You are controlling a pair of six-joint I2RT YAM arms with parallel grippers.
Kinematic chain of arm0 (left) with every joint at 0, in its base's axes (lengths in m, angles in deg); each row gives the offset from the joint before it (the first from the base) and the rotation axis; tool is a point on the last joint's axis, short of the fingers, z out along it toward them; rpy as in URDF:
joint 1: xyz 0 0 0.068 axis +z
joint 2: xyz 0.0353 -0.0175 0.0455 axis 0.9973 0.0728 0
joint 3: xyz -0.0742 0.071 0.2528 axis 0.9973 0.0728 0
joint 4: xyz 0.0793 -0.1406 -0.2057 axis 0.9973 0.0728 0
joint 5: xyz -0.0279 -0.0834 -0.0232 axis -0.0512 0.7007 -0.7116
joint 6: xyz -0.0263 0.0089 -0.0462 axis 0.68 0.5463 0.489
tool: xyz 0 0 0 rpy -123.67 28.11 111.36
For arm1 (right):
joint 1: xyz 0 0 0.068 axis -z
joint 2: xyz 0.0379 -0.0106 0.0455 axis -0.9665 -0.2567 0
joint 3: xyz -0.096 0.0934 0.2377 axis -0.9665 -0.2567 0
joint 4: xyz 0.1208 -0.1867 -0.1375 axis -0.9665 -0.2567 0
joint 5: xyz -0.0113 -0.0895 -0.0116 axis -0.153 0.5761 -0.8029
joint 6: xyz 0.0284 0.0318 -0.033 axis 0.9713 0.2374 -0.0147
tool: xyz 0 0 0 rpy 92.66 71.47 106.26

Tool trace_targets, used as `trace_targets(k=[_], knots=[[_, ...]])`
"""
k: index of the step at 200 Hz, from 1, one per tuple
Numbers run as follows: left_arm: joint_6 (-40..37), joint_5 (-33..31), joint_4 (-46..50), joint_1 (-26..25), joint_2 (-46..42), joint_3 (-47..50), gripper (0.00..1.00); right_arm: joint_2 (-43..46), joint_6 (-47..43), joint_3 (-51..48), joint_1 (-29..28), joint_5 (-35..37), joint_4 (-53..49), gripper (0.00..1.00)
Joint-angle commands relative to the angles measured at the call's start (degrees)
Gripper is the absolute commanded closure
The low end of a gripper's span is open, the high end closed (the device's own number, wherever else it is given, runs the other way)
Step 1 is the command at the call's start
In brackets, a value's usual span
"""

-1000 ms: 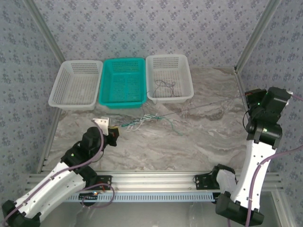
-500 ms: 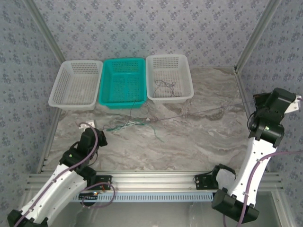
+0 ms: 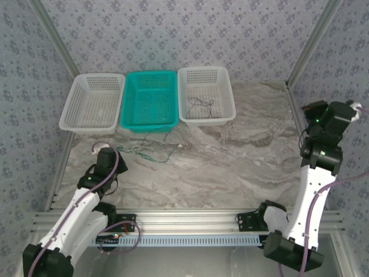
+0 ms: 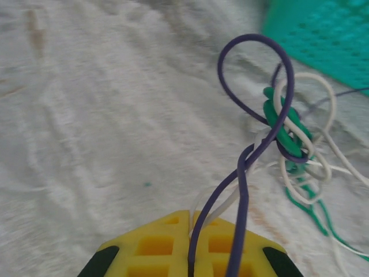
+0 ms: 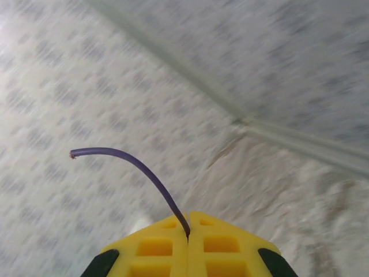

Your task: Untangle the cables

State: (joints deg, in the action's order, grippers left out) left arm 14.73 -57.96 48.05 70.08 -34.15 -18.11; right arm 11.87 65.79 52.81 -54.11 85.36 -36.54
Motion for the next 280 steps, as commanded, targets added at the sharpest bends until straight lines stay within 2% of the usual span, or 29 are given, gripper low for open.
trace_targets(k=[1, 27, 54, 86, 125, 138, 155, 171, 193, 207, 238, 246, 259, 268, 272, 280], knots=[[-2.31, 9.12, -6.53, 0.20, -2.17, 1.60, 1.00, -1.76, -4.03, 4.82, -5.19, -11.63, 6.09, 1.00], [-3.48, 15.96, -9.92, 0.11, -5.58, 2.81, 1.00, -7.50, -5.66, 16.66, -13.30, -11.89, 8.03, 1.00], [-4.50, 17.54, -9.35, -0.35, -5.93, 2.48, 1.00, -16.31, -7.65, 31.86, -19.59, -9.09, 9.23, 1.00], [-4.39, 17.88, -8.26, -0.58, -5.06, 1.93, 1.00, -28.73, -6.28, 49.44, -23.97, -9.16, 9.43, 1.00], [-3.60, 17.78, -7.51, -0.93, -5.32, 1.90, 1.00, -47.58, -7.77, 79.61, -28.25, -9.44, 4.76, 1.00], [-3.40, 17.86, -7.50, -1.04, -5.40, 1.92, 1.00, -53.99, -7.48, 86.53, -28.92, -10.10, 5.04, 1.00], [-3.07, 17.79, -7.51, -1.26, -5.58, 1.82, 1.00, -59.49, -7.25, 88.30, -29.26, -11.80, 6.67, 1.00], [-3.05, 17.74, -7.25, -1.37, -5.72, 1.43, 1.00, -62.42, -12.90, 87.05, -30.45, -11.40, 5.63, 1.00], [-3.14, 17.70, -7.07, -1.48, -5.64, 1.23, 1.00, -64.82, -22.63, 81.21, -32.20, -8.95, 3.83, 1.00], [-3.22, 17.69, -7.16, -1.57, -5.50, 1.30, 1.00, -66.56, -25.73, 77.27, -33.24, -7.60, 1.00, 1.00], [-3.05, 17.89, -8.25, -1.74, -4.67, 1.67, 1.00, -71.73, -29.26, 67.29, -36.21, -12.16, -5.30, 1.00], [-3.07, 17.96, -8.49, -1.74, -4.38, 1.59, 1.00, -72.84, -29.93, 64.42, -37.03, -12.78, -5.89, 0.91], [-3.46, 18.17, -8.44, -1.83, -4.00, 1.22, 1.00, -74.50, -30.71, 62.98, -38.36, -11.47, -7.80, 0.51], [-4.06, 18.44, -8.21, -1.83, -3.91, 0.76, 1.00, -75.49, -30.36, 65.15, -39.21, -5.70, -12.81, 0.27], [-4.50, 18.85, -8.34, -1.83, -4.00, 0.64, 1.00, -75.70, -30.25, 66.33, -39.56, -3.40, -14.62, 0.21], [-5.34, 19.84, -8.71, -1.83, -4.08, 0.38, 1.00, -75.29, -30.30, 68.05, -40.00, 0.19, -16.74, 0.18]])
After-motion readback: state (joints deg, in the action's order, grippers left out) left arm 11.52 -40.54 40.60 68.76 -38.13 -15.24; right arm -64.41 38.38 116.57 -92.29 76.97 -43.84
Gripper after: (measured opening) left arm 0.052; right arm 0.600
